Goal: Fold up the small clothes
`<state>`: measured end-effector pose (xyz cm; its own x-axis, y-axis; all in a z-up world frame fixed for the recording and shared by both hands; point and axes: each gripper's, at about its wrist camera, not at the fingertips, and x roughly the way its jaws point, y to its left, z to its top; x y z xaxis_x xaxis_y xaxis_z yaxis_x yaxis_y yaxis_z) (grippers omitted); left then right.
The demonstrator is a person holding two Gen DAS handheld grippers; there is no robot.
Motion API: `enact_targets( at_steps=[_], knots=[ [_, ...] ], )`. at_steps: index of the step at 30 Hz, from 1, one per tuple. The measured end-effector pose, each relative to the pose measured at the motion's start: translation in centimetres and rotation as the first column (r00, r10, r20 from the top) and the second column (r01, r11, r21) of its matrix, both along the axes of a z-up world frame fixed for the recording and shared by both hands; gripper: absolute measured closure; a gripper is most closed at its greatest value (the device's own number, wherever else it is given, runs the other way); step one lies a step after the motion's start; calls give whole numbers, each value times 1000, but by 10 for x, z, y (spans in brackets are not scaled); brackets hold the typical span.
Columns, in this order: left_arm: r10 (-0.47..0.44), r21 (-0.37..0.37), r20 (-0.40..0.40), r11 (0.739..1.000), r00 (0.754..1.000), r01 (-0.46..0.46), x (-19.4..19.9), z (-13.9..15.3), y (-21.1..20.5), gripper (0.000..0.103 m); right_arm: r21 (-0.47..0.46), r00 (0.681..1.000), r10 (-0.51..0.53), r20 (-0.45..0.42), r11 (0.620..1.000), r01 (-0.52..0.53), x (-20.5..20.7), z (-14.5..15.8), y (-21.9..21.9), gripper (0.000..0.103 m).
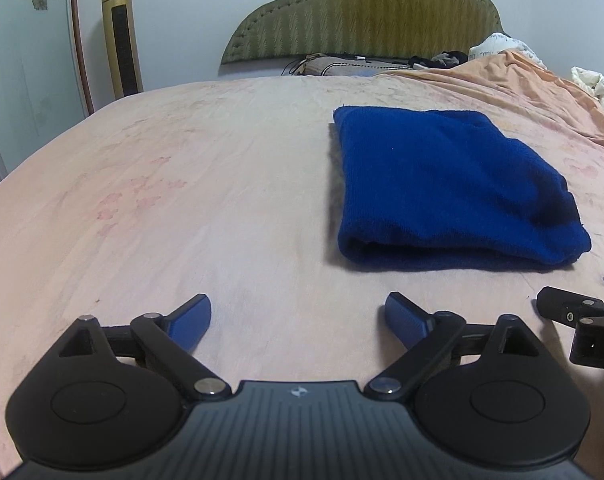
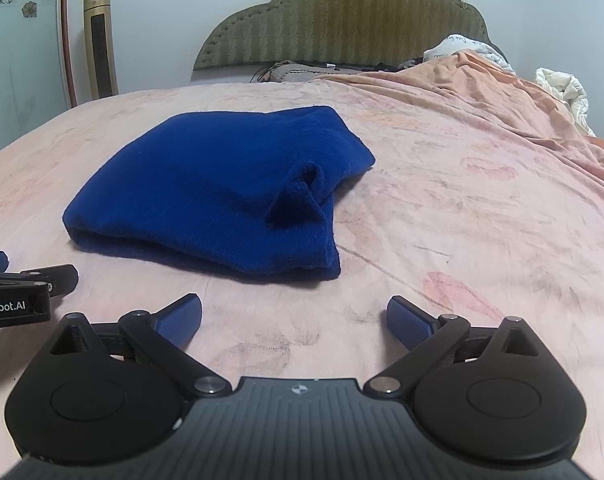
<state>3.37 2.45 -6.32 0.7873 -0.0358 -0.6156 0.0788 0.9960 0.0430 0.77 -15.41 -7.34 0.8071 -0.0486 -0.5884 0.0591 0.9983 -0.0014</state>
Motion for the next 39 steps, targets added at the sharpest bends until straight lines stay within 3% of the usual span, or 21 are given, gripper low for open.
enact_targets(
  at_steps=[19, 24, 39],
  knots=[
    [67, -15, 20, 998, 998, -67, -8, 0, 9, 7, -17, 1000, 0, -6, 1000, 0, -3, -2, 4, 0],
    [75, -17, 3, 997, 997, -75, -6, -2, 9, 1, -14, 1000, 0, -12, 1000, -1, -3, -2, 3, 0],
    [79, -16, 4, 997, 997, -78, -6, -4, 11, 0, -27, 1000, 15, -13, 1000, -15, -4, -2, 4, 0]
  ],
)
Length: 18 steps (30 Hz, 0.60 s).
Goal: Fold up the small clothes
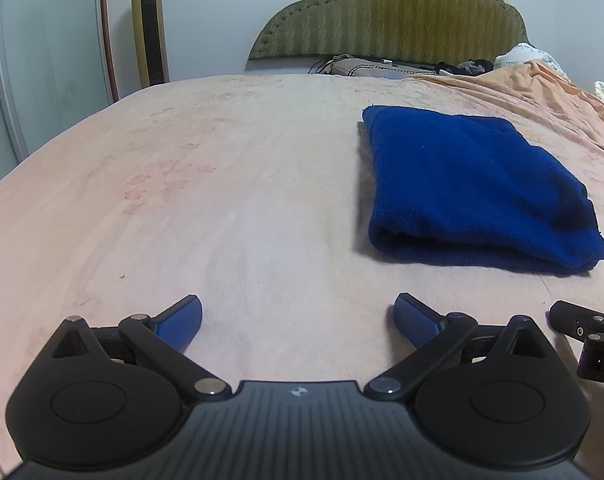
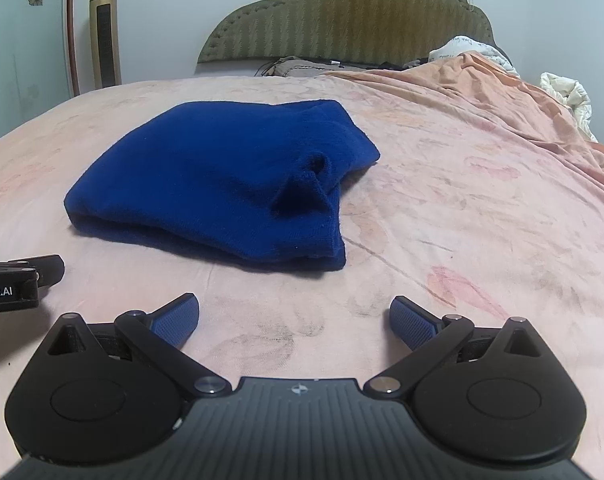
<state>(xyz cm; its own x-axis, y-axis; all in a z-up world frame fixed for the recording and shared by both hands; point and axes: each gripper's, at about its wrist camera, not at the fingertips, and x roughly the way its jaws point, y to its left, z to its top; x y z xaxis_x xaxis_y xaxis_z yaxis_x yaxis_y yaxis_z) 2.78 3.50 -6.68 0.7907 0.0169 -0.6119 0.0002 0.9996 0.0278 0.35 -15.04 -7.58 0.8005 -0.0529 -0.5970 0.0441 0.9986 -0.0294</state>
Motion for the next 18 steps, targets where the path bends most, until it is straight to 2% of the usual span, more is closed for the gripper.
enact_targets(
  at_steps=[18],
  knots=[
    [5, 21, 1, 1000, 1000, -5, -2, -1, -2, 0, 5, 1000, 18, 17, 1000, -18, -3, 0, 0, 0]
  ],
)
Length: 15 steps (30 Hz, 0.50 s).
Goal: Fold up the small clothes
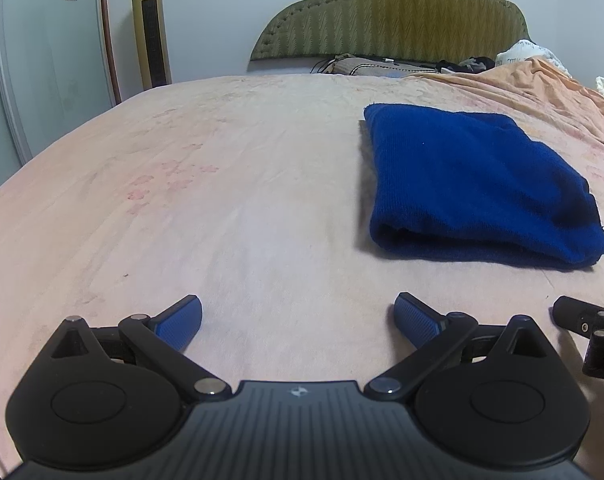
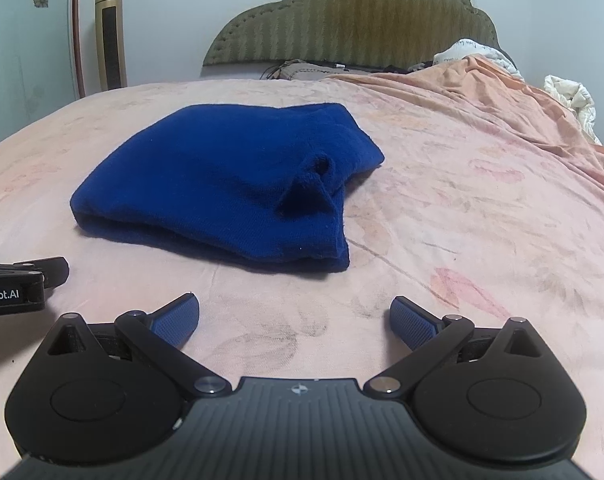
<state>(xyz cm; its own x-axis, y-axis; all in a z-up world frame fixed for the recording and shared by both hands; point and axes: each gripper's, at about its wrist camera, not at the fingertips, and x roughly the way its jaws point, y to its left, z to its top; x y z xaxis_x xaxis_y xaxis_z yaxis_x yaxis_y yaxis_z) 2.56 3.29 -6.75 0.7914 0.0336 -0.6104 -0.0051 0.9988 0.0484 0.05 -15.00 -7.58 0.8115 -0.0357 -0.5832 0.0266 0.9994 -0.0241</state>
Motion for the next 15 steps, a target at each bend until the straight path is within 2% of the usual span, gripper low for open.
enact_targets(
  at_steps=[5, 9, 15],
  knots=[
    [9, 2, 1, 1000, 1000, -9, -1, 0, 1, 0, -28, 999, 30, 39, 999, -29, -6, 4, 6, 1],
    [16, -4, 0, 1000, 1000, -16, -1, 0, 3, 0, -47, 999, 23, 37, 999, -22, -5, 5, 3, 0],
    [15, 6, -3, 1000, 1000, -15, -2, 0, 1, 0, -12, 1000, 13, 13, 1000, -13, 0, 3, -4, 0]
  ],
)
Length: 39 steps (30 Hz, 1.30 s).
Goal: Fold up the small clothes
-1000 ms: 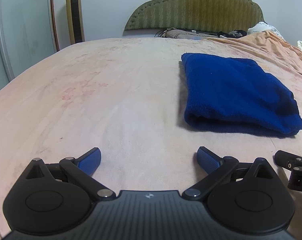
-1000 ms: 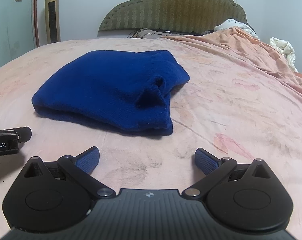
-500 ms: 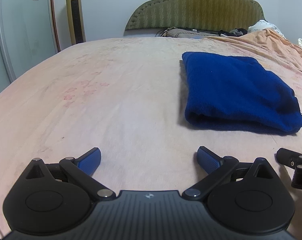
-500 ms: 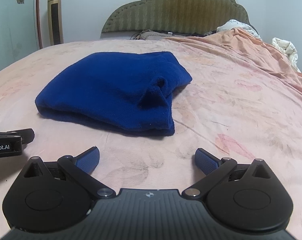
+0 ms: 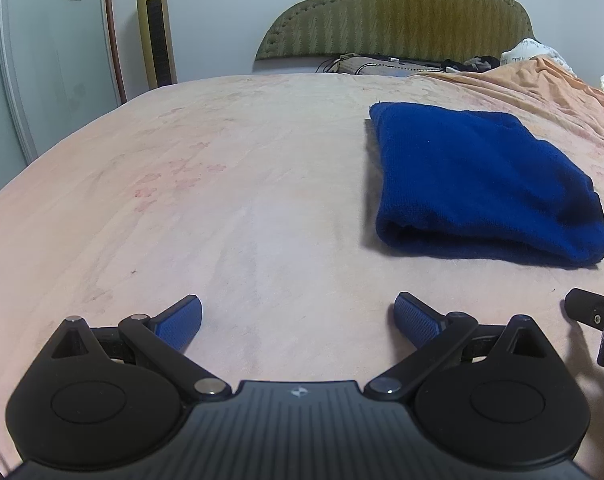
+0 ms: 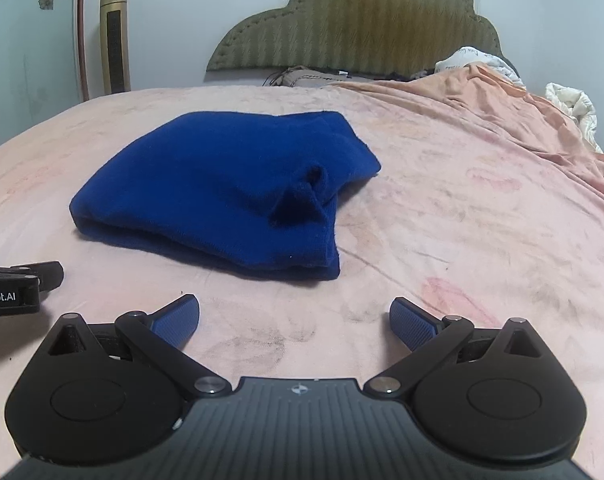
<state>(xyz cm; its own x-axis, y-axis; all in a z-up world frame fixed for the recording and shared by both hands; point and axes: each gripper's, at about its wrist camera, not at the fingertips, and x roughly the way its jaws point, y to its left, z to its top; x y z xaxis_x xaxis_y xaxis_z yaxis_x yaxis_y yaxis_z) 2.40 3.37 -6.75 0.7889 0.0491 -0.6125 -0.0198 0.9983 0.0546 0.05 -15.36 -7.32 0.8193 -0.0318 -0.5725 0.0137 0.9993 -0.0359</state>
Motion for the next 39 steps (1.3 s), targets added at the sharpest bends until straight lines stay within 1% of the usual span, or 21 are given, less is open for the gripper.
enact_targets(
  at_steps=[5, 7, 12, 18, 24, 39],
  knots=[
    [0, -10, -2, 1000, 1000, 0, 0, 0, 1, 0, -33, 1000, 25, 10, 999, -25, 2, 2, 10, 0],
    [0, -13, -3, 1000, 1000, 0, 0, -1, 2, 0, -45, 1000, 26, 0, 999, -25, 4, -1, 12, 0],
    [0, -15, -3, 1000, 1000, 0, 0, -1, 2, 0, -13, 1000, 17, -14, 1000, -17, 5, -4, 8, 0],
    [0, -15, -3, 1000, 1000, 0, 0, -1, 2, 0, -33, 1000, 16, -15, 999, -17, 5, -5, 12, 0],
    [0, -15, -3, 1000, 1000, 0, 0, -1, 2, 0, -10, 1000, 17, -22, 1000, -17, 6, -5, 9, 0],
    [0, -16, -3, 1000, 1000, 0, 0, -1, 2, 0, 11, 1000, 16, -27, 1000, -16, 7, -6, 7, 0]
  ],
)
